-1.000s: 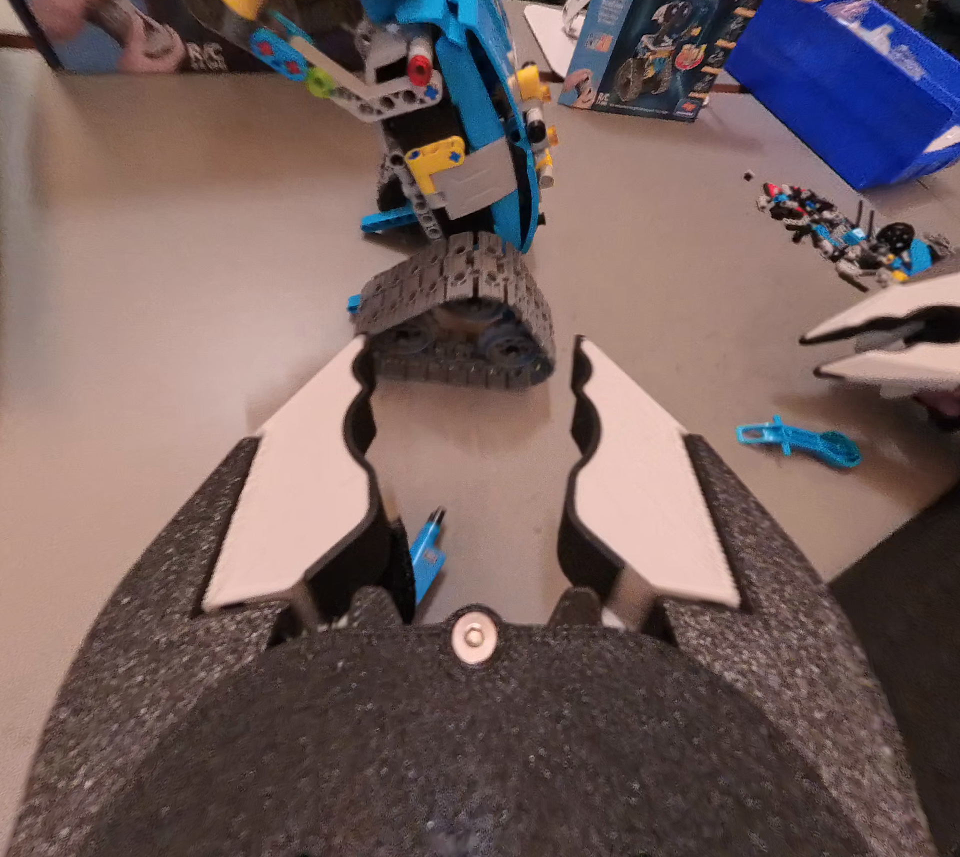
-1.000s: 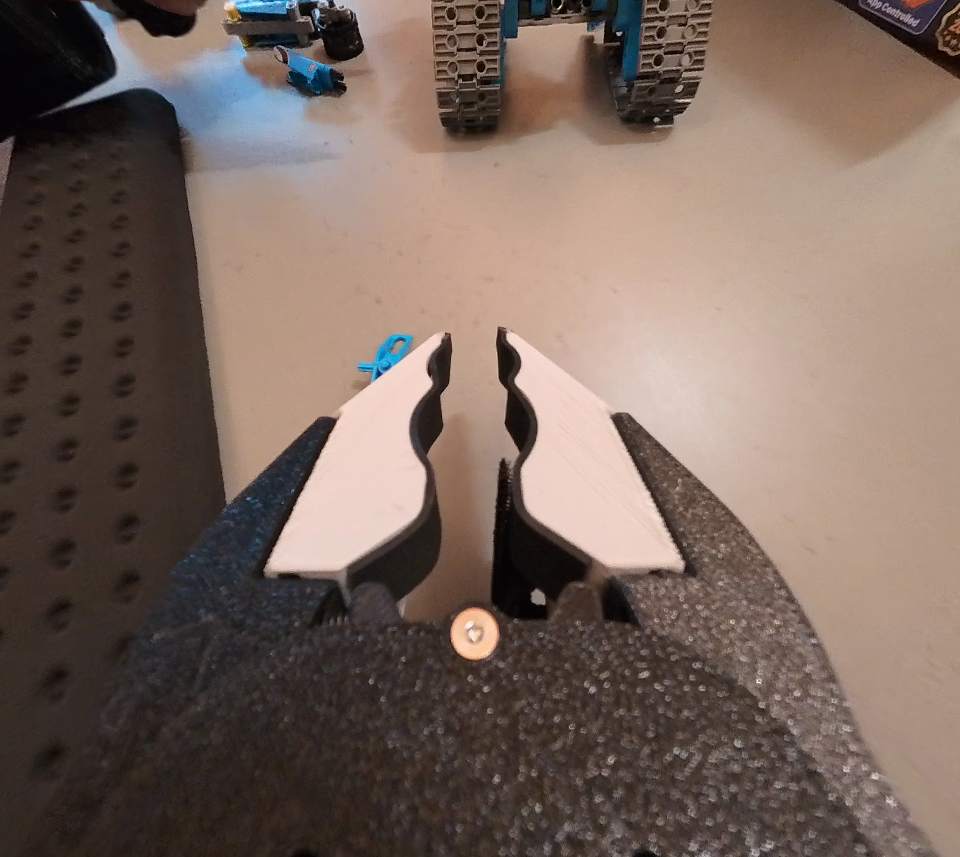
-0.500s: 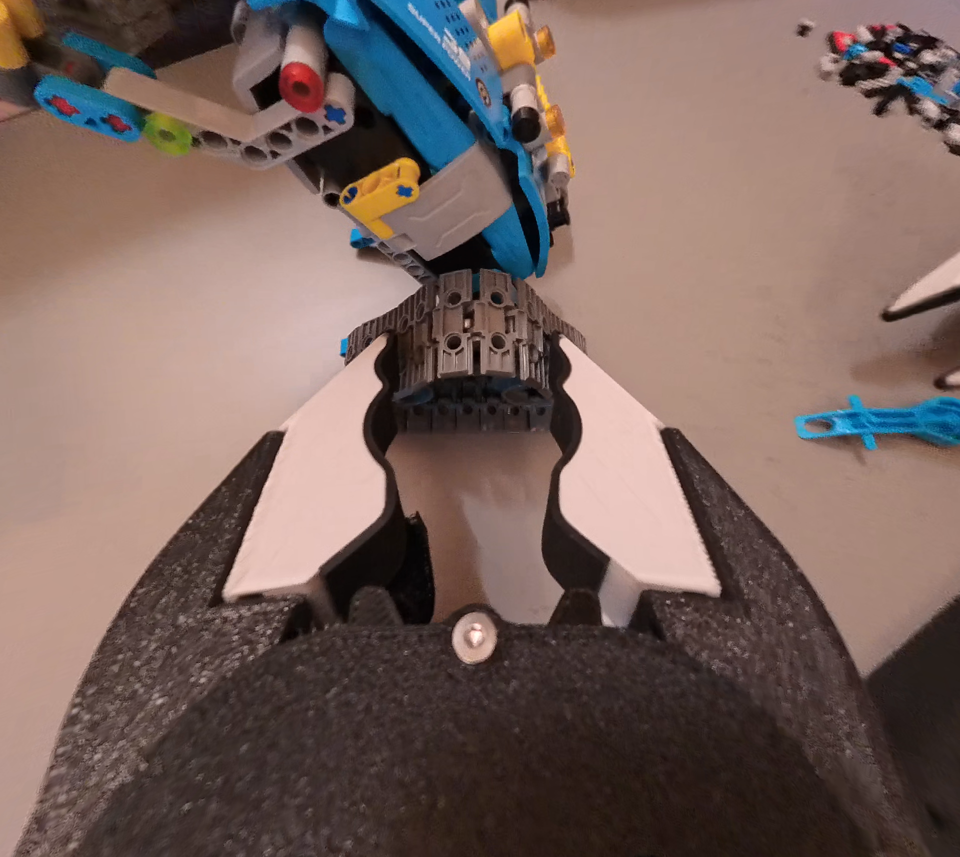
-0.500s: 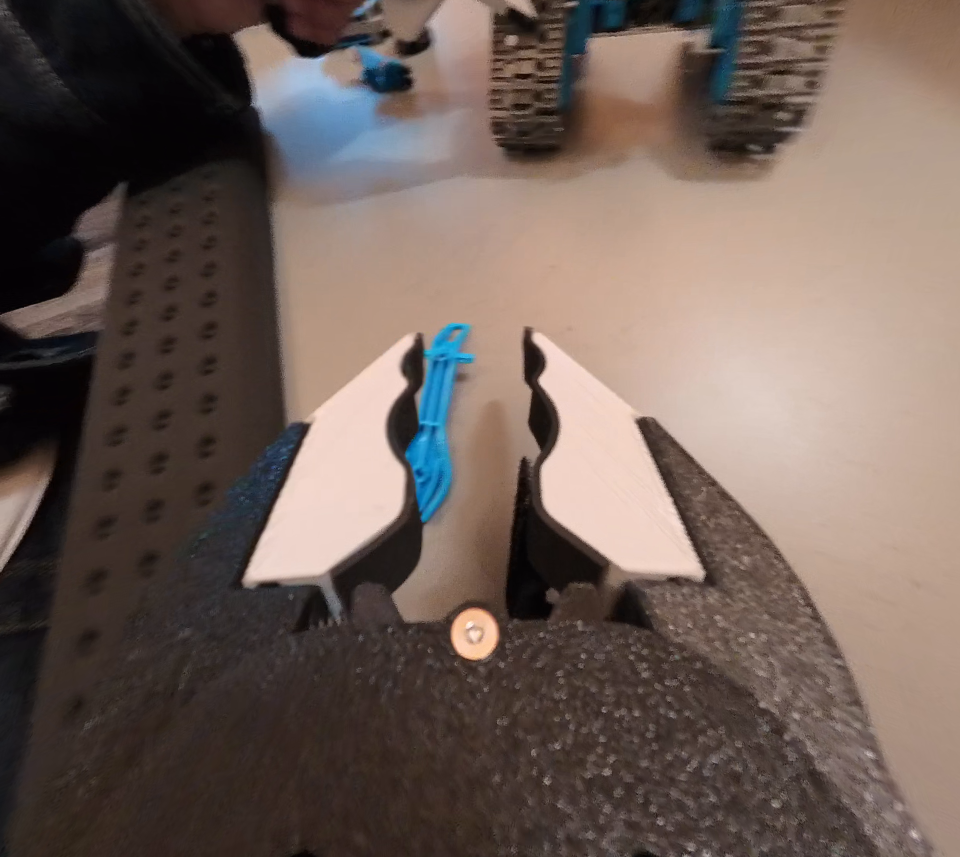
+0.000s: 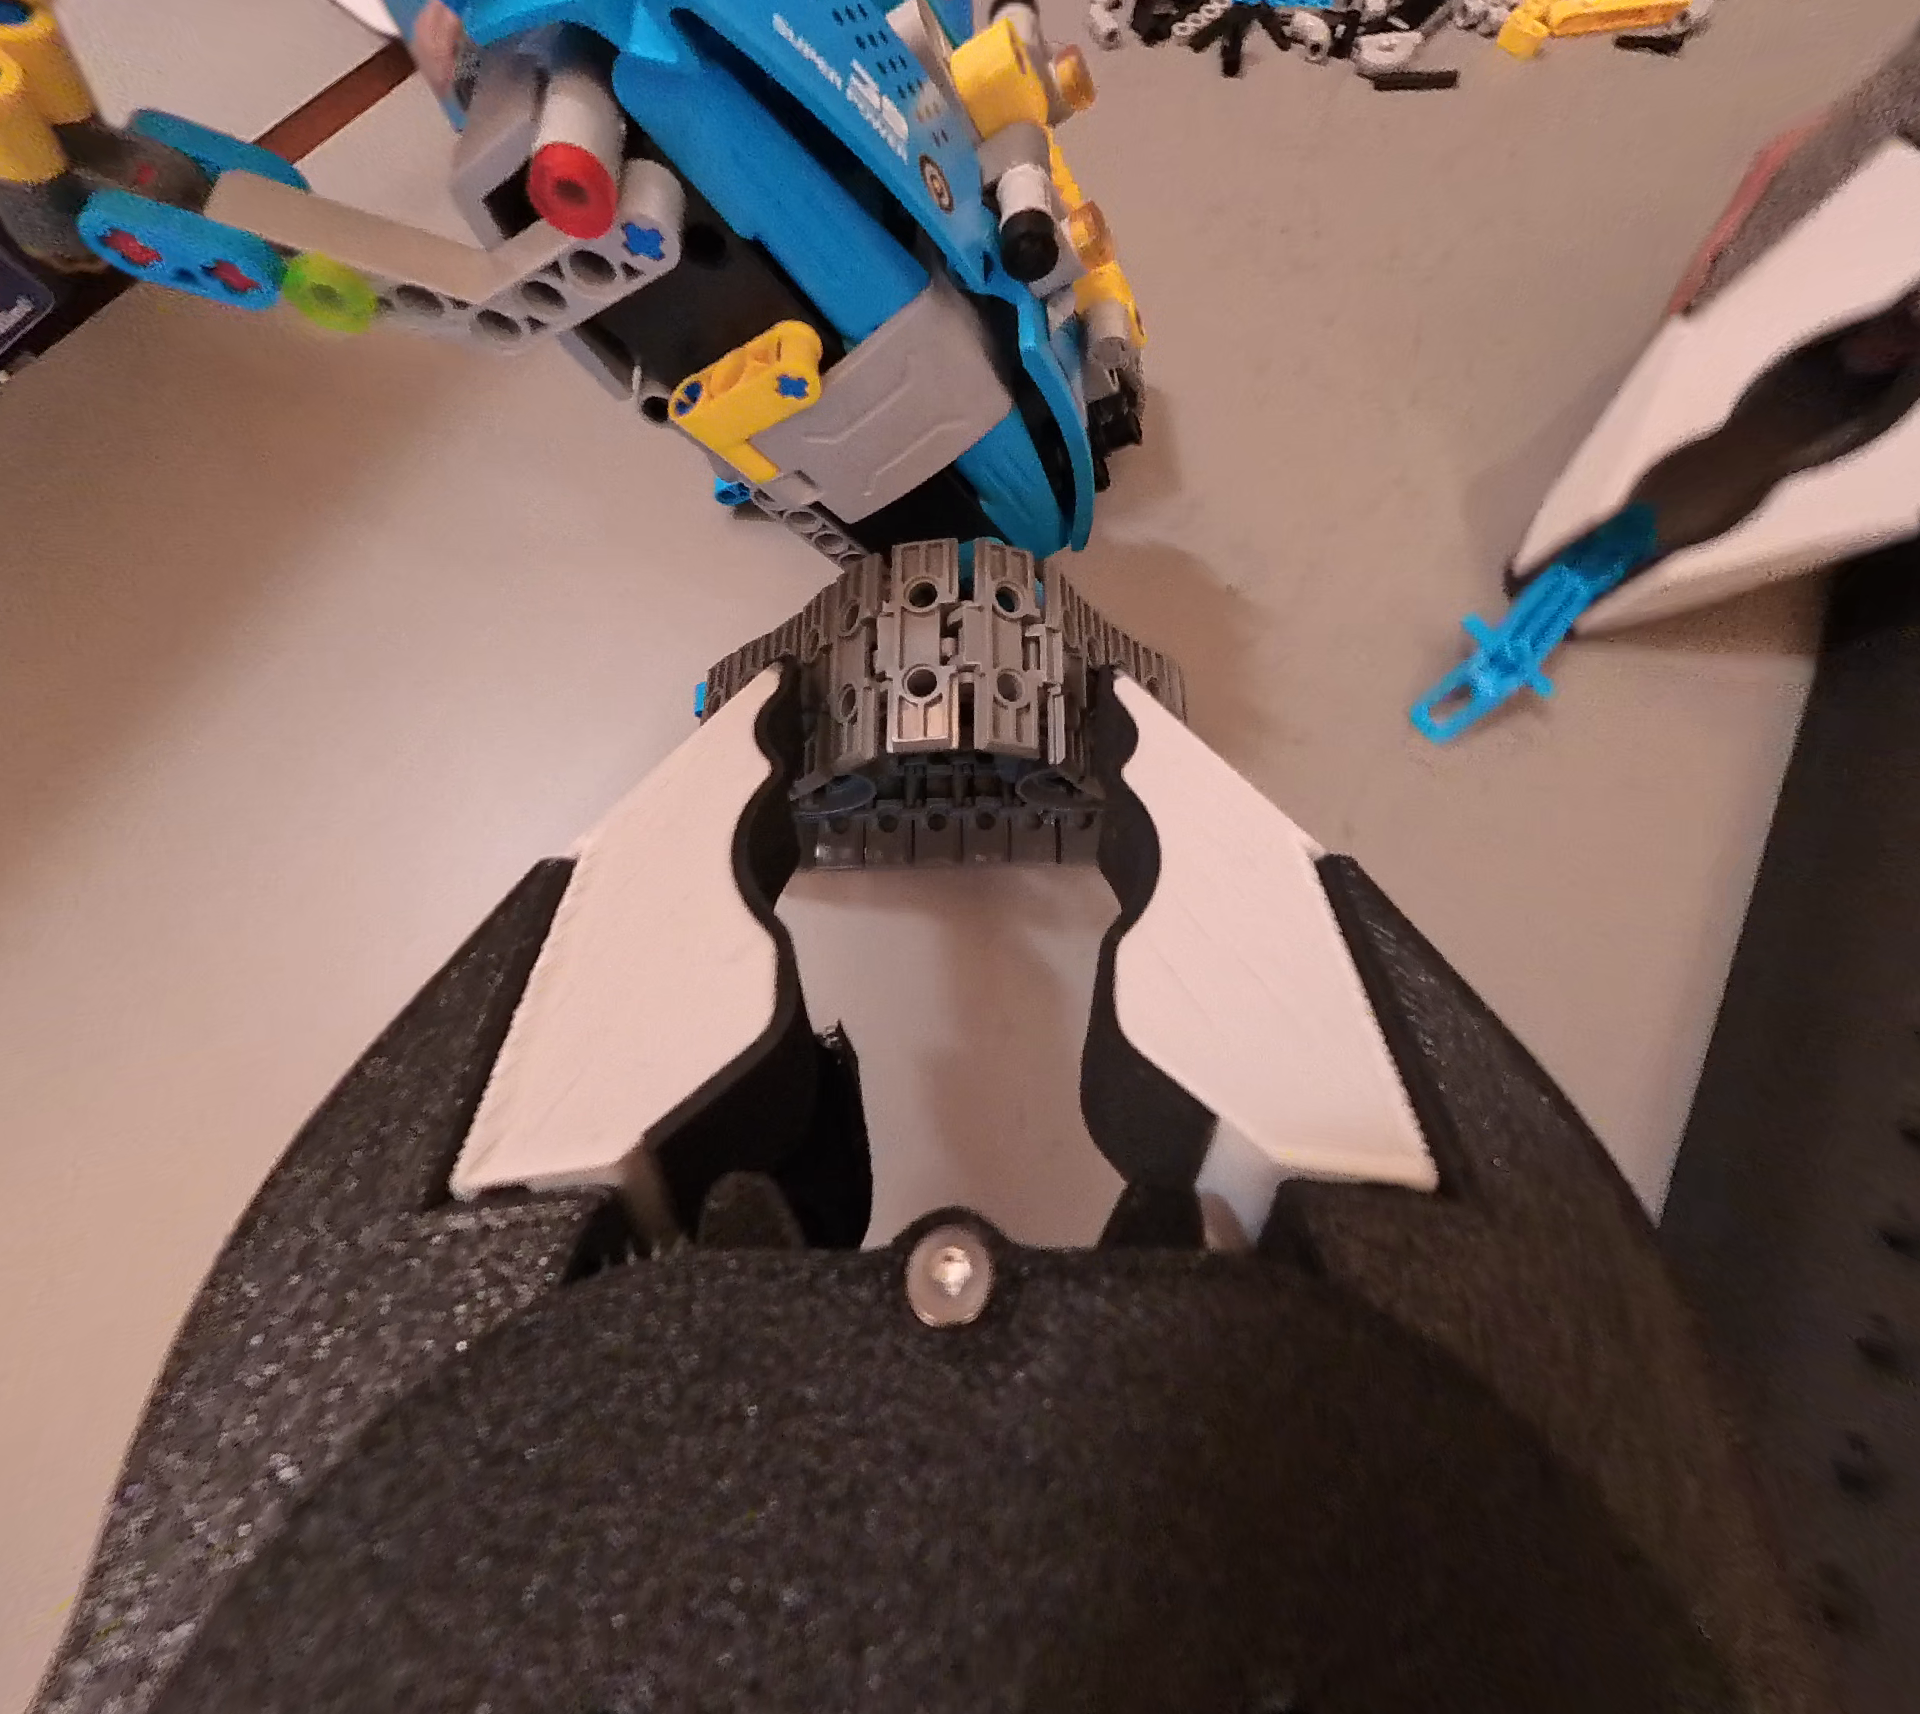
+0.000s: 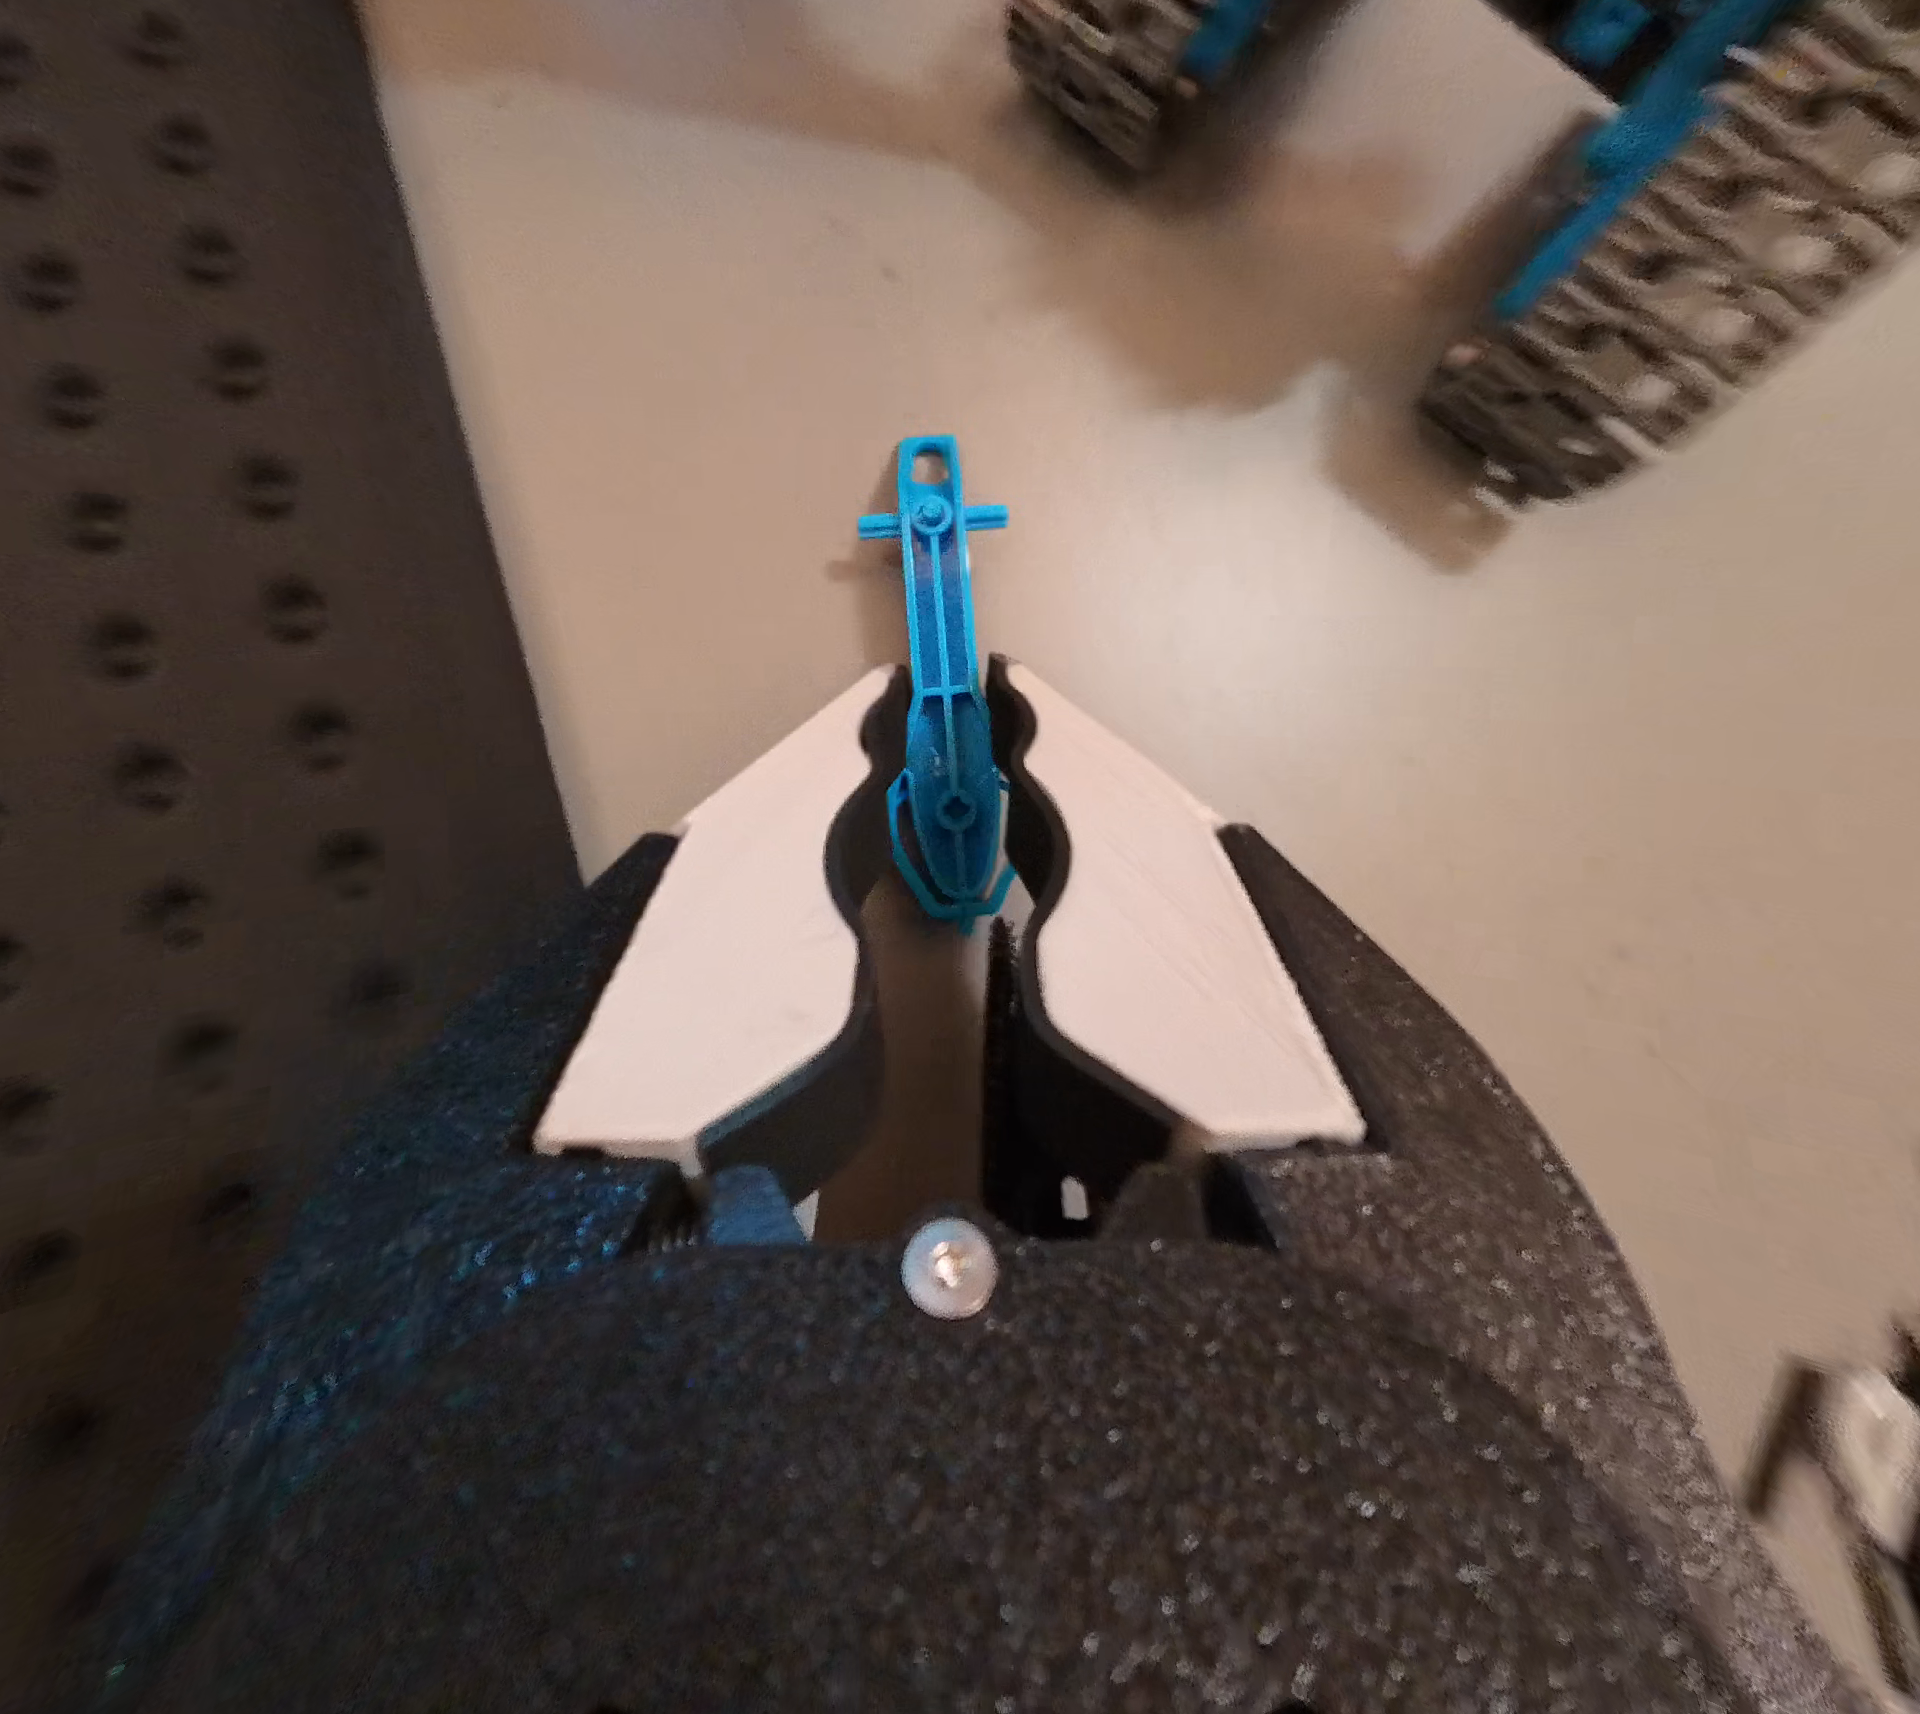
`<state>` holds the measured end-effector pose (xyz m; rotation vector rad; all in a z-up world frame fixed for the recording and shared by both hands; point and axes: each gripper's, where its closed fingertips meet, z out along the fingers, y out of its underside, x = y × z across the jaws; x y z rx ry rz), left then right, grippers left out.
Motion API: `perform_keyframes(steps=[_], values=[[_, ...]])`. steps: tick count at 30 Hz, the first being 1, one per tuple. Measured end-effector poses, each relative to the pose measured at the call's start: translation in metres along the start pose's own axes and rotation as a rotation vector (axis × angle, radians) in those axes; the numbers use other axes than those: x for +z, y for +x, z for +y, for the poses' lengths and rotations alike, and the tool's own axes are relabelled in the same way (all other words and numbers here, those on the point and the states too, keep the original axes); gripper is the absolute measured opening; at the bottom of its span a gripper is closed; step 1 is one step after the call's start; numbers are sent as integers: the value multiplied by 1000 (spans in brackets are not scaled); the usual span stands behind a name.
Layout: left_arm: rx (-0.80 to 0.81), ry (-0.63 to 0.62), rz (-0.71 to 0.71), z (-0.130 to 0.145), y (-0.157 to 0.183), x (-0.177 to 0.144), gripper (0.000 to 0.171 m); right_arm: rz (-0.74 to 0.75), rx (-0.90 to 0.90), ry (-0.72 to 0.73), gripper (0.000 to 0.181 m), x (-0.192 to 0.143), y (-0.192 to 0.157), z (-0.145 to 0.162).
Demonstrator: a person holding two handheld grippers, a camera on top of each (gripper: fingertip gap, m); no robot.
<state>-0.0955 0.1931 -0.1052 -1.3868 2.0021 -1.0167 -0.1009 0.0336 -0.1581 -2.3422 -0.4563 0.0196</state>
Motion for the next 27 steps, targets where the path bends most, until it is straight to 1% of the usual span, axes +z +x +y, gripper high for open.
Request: perform_keyframes(steps=[2,4,5,7,9,11,13,15,17,20,22,24,25,27], values=[[33,-2,41,1,8,-2,55,85,33,8,13,-31,23,12],[60,14,94,2,18,-3,55,180,104,11,13,-80,52,37],[70,26,124,3,23,-4,55,215,164,7,13,-106,65,57],[87,48,181,3,32,-4,55,246,284,-8,13,-153,78,107],[114,63,224,0,40,-1,55,348,373,-23,13,-196,89,163],[140,71,262,-4,48,4,55,434,504,-23,13,-234,91,210],[161,70,294,-8,55,9,55,545,610,-24,13,-266,93,248],[170,59,308,-11,58,14,55,575,676,-20,13,-277,91,269],[156,47,306,-14,59,17,56,594,691,-30,13,-276,91,280],[120,27,293,-15,60,17,58,592,689,1,13,-267,93,276],[94,17,279,-15,58,15,64,574,697,1,13,-259,94,274],[75,52,265,-23,57,12,70,558,698,-19,14,-251,93,276],[65,91,259,-31,56,10,70,551,696,-24,14,-248,93,276],[25,188,249,-50,54,6,70,539,697,-29,24,-243,93,273]])
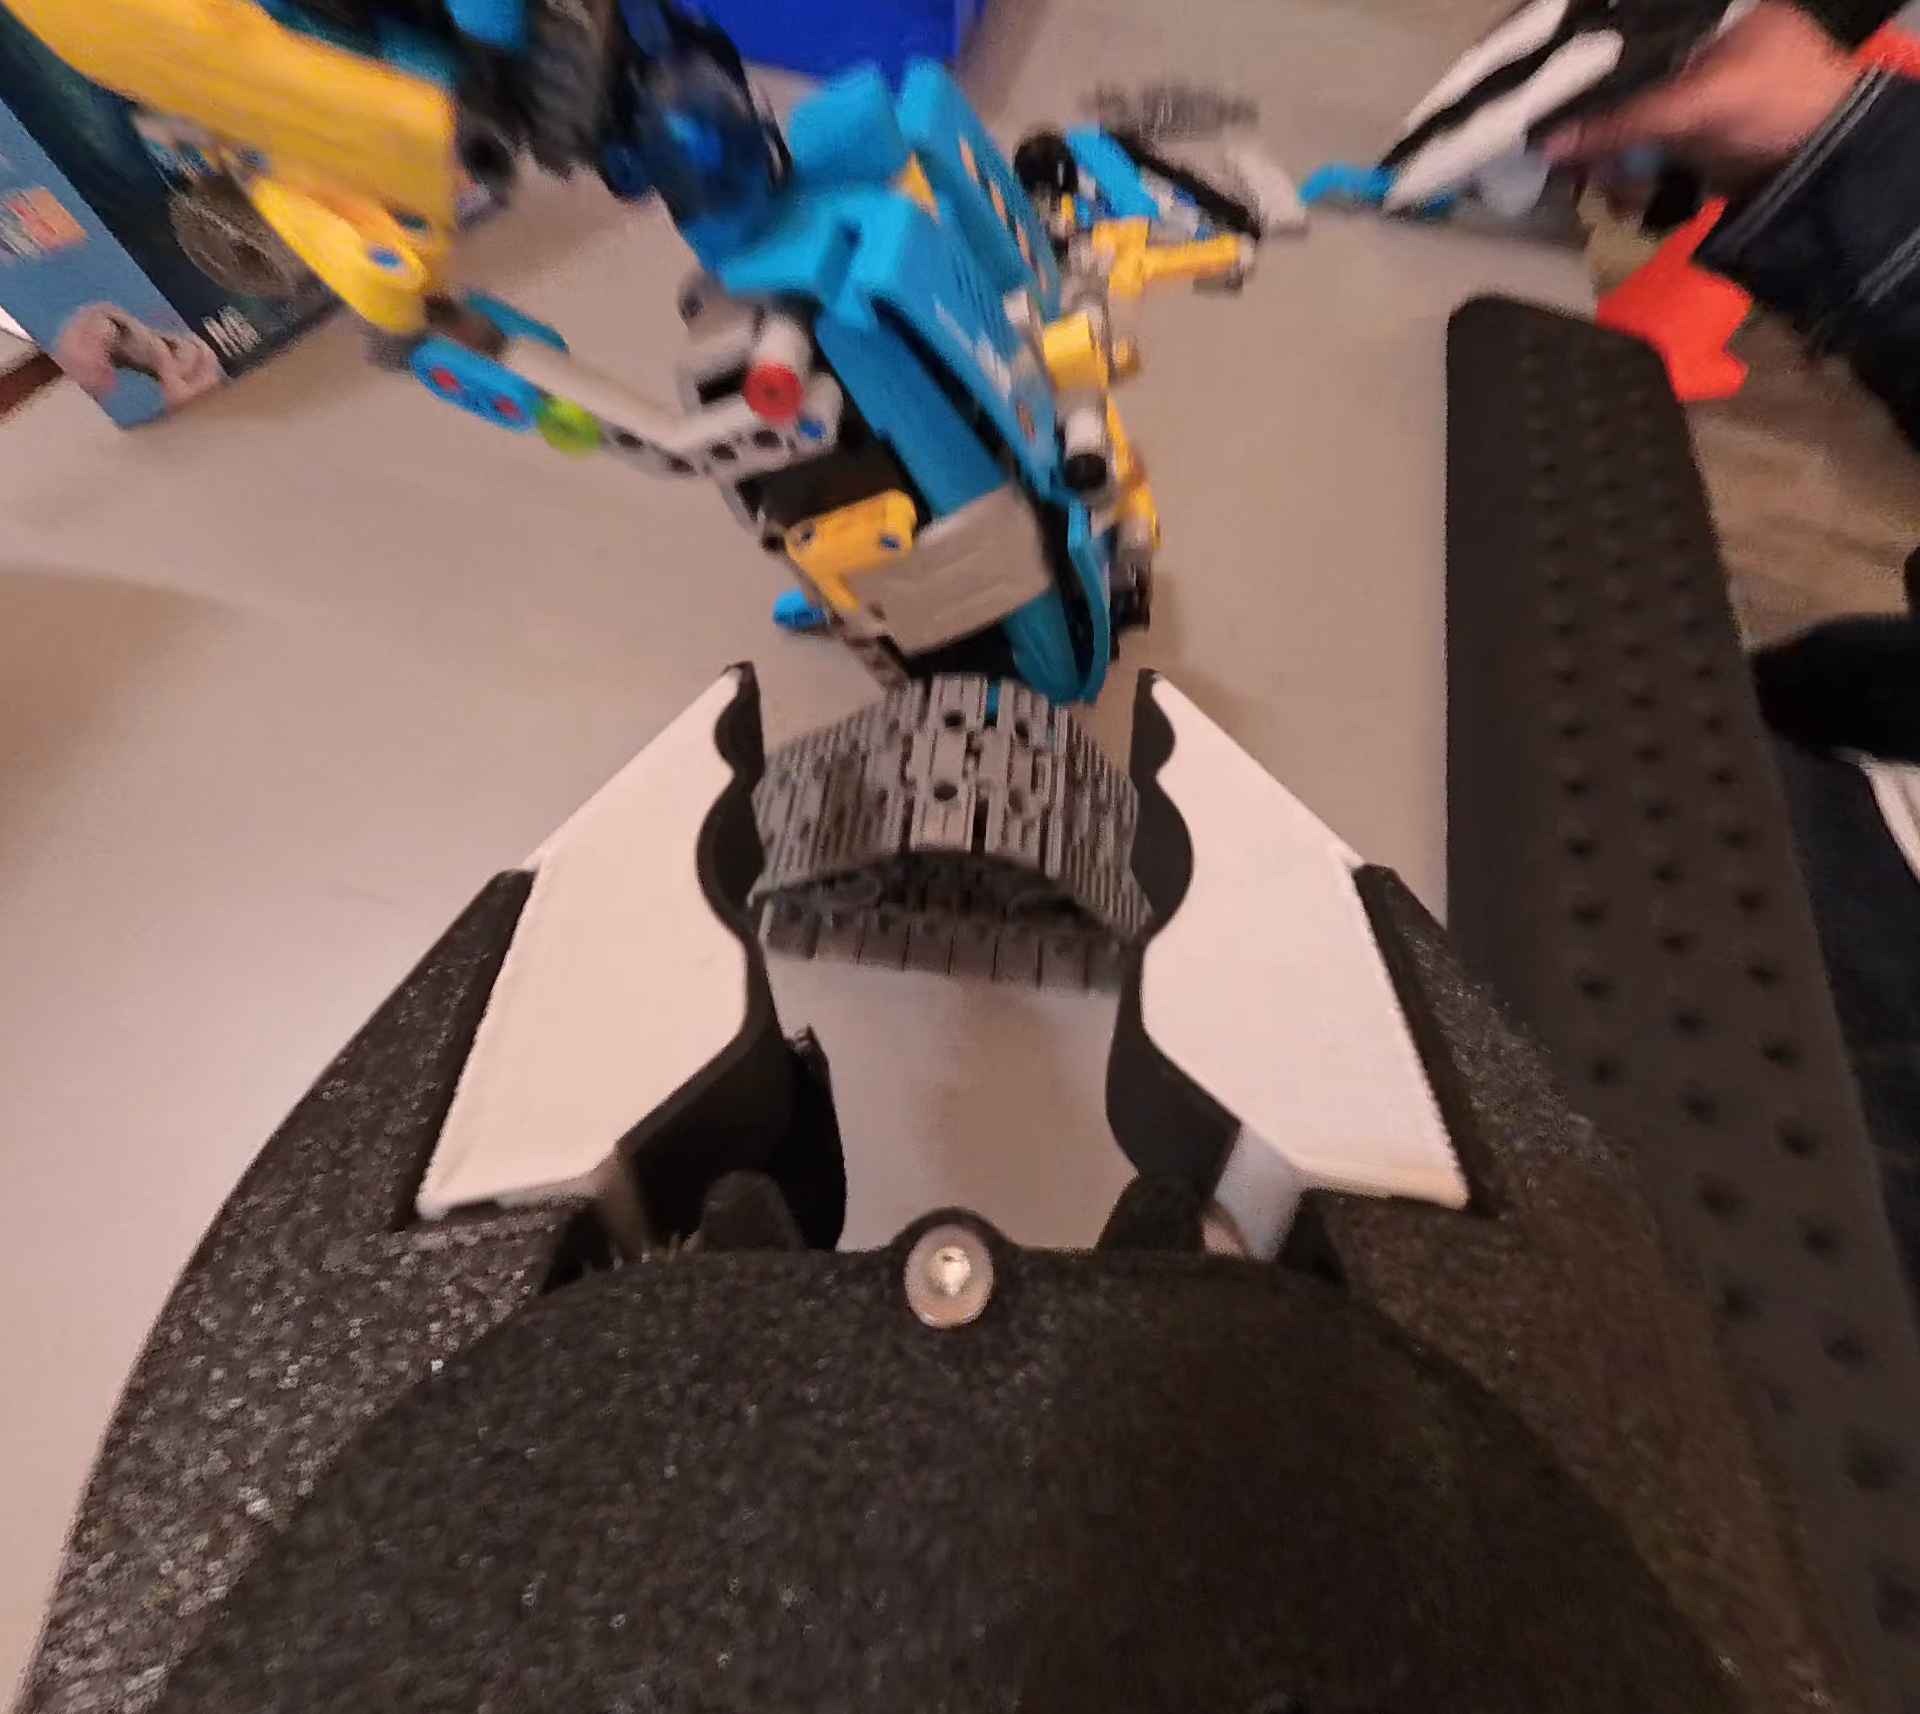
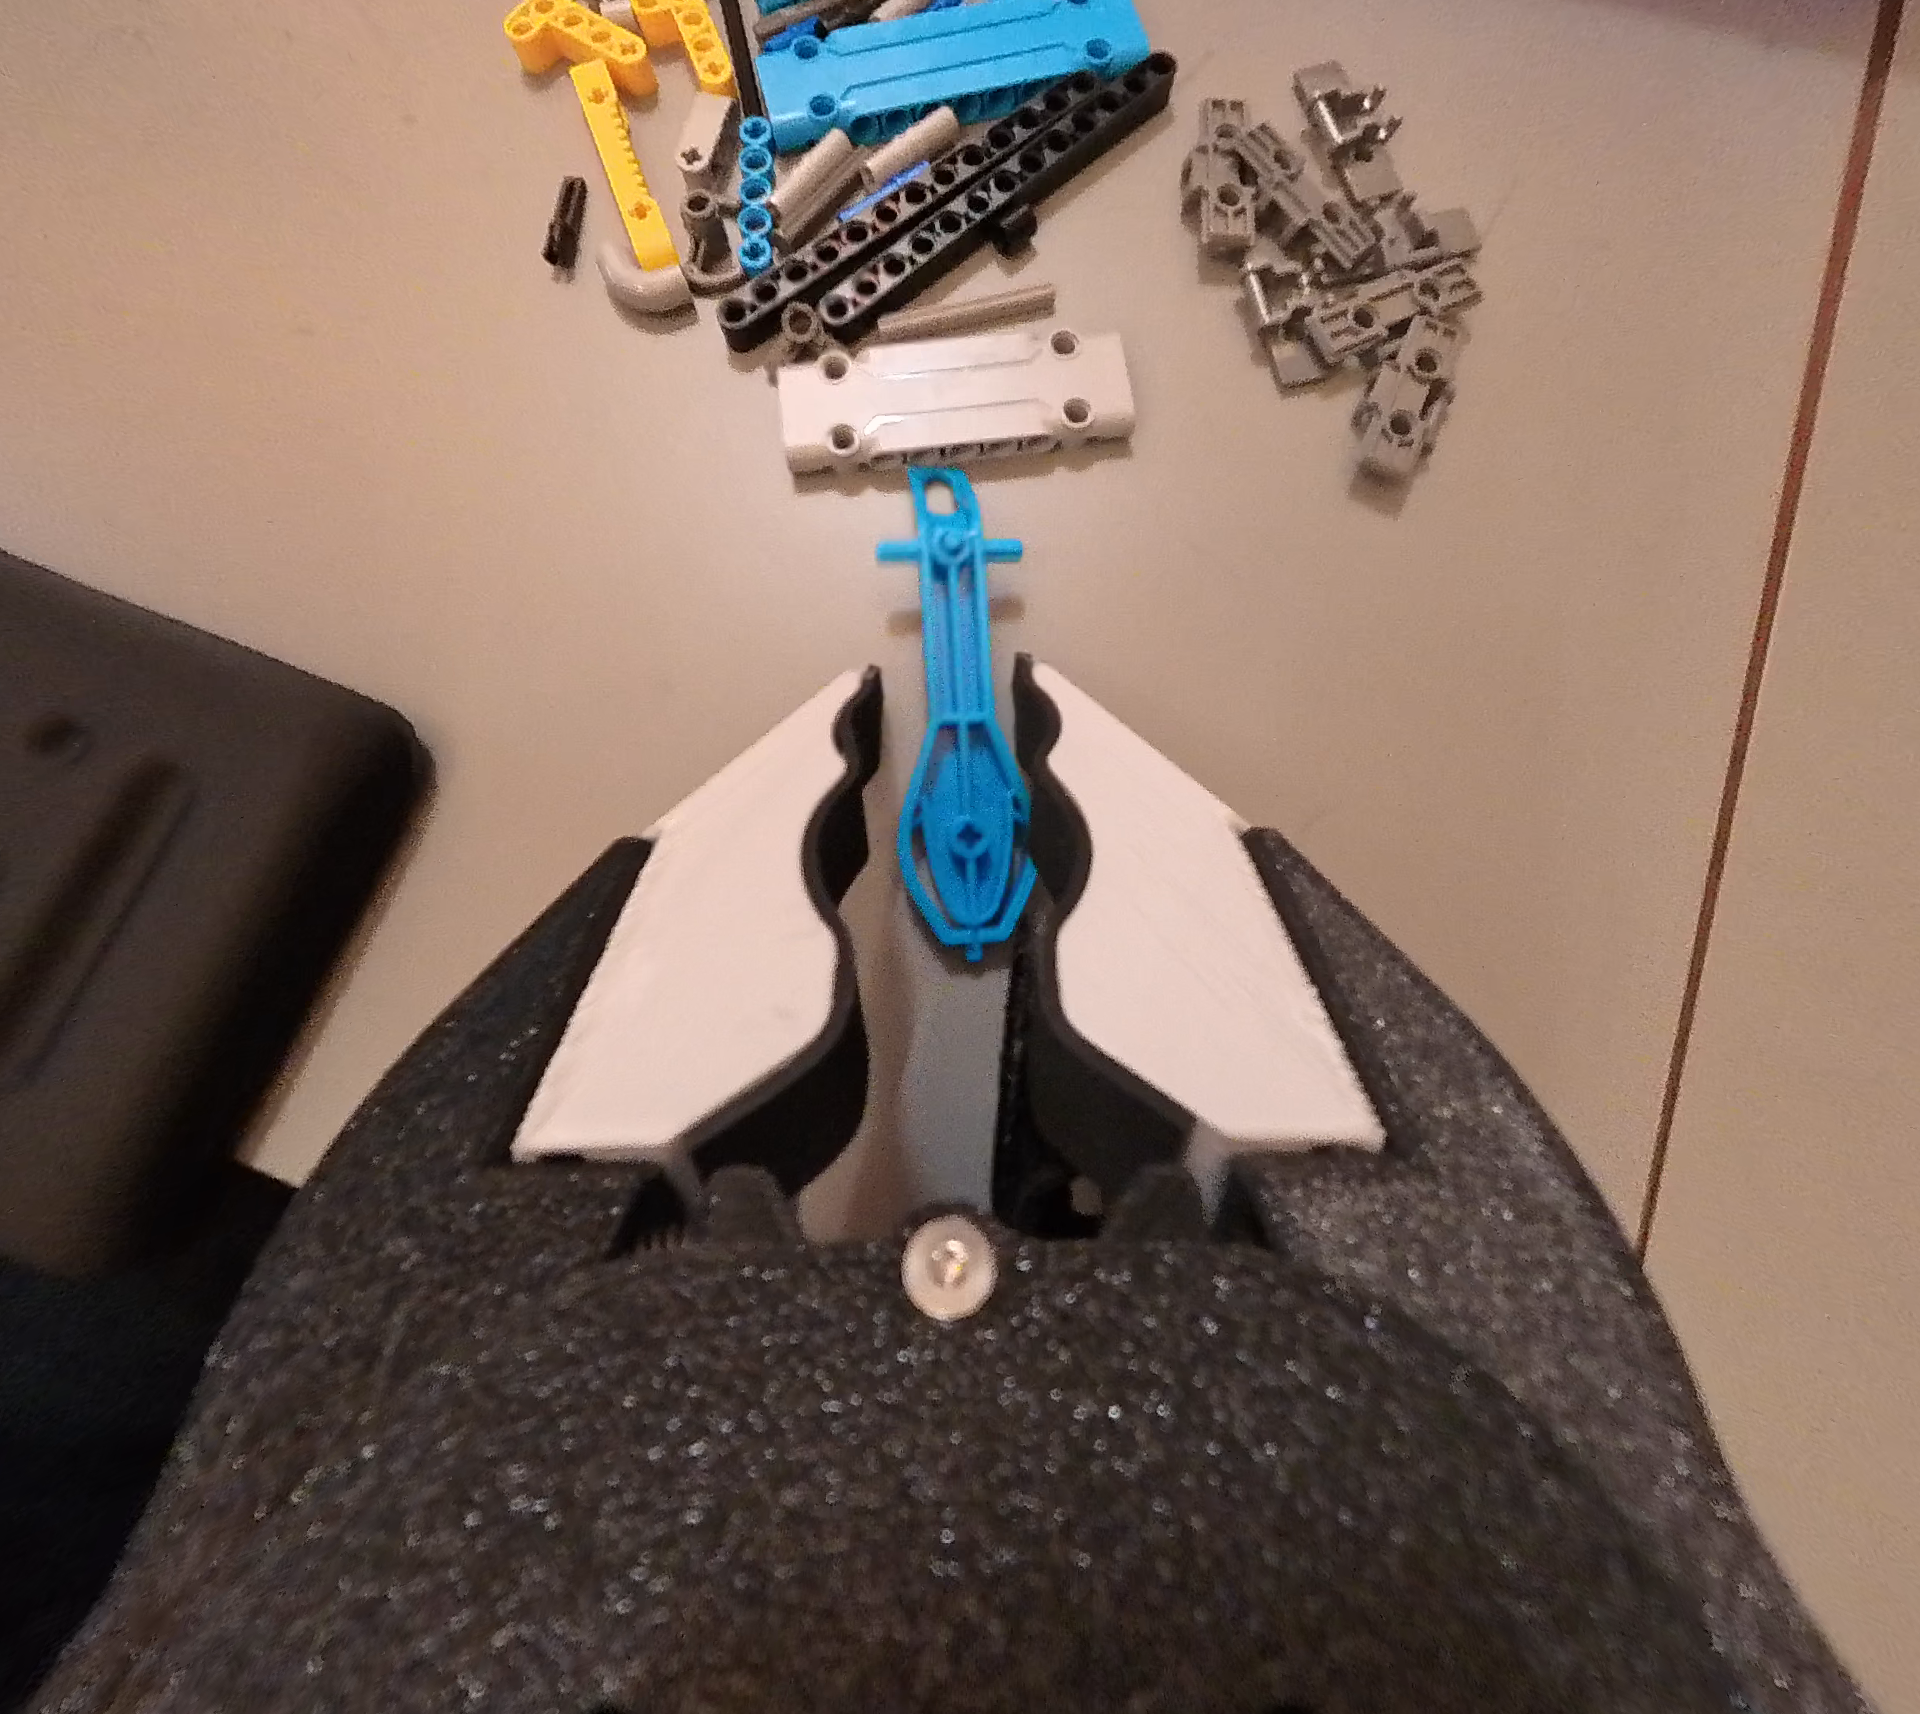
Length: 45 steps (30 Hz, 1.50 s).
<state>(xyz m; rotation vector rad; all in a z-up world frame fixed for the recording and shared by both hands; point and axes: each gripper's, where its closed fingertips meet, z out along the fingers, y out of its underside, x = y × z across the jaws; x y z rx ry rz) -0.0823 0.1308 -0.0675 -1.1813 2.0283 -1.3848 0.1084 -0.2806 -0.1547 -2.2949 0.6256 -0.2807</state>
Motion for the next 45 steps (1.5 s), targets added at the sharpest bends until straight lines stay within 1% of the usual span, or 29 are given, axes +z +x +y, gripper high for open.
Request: perform_keyframes(steps=[1,2,3,4,5,7,9,10,12,14,15,17,19,21,23,25,26,29,36,39,42,45], values=[[-30,48,-5,-8,-2,1,70,2,0,5,28,-2,-2,-7],[-62,73,3,-13,-2,4,72,3,-4,12,35,-6,-6,-22],[-80,75,27,-13,1,8,77,5,-19,42,37,-12,-12,-45],[-85,69,45,-13,4,13,79,-7,-48,102,37,-17,-26,-77],[-82,61,54,-11,6,17,79,-50,-83,175,37,-21,-48,-111],[-73,36,71,-7,11,26,83,-217,-174,292,37,-20,-115,-171],[-71,27,41,-6,9,31,83,-375,-283,344,37,-2,-186,-211],[-73,33,22,-7,6,32,78,-439,-328,370,37,12,-218,-226],[-94,47,16,-7,4,33,75,-577,-421,383,36,47,-276,-240],[-115,70,9,-7,4,32,73,-650,-459,391,32,77,-316,-247],[-127,83,-4,-7,2,32,73,-624,-435,415,33,88,-323,-254],[-152,108,-65,-7,-6,29,72,-535,-377,521,28,91,-320,-265],[-185,120,-142,-7,-15,26,72,-493,-304,562,17,85,-315,-264],[-213,133,-236,-8,-24,26,72,-404,-284,589,16,85,-306,-265],[-212,135,-302,-8,-27,29,73,-368,-292,570,16,92,-307,-264],[-225,149,-334,-9,-26,31,73,-323,-298,565,14,98,-305,-267],[-228,153,-347,-10,-26,31,73,-327,-303,547,14,102,-307,-265],[-232,158,-370,-10,-24,32,73,-341,-319,528,14,107,-313,-263],[-225,159,-379,-10,-24,32,73,-311,-332,579,10,102,-314,-272],[-230,161,-381,-9,-24,32,73,-291,-339,569,6,104,-313,-274],[-229,161,-384,-9,-24,32,73,-290,-327,545,5,104,-313,-273],[-236,163,-382,-9,-25,31,72,-289,-354,527,5,103,-313,-272]])
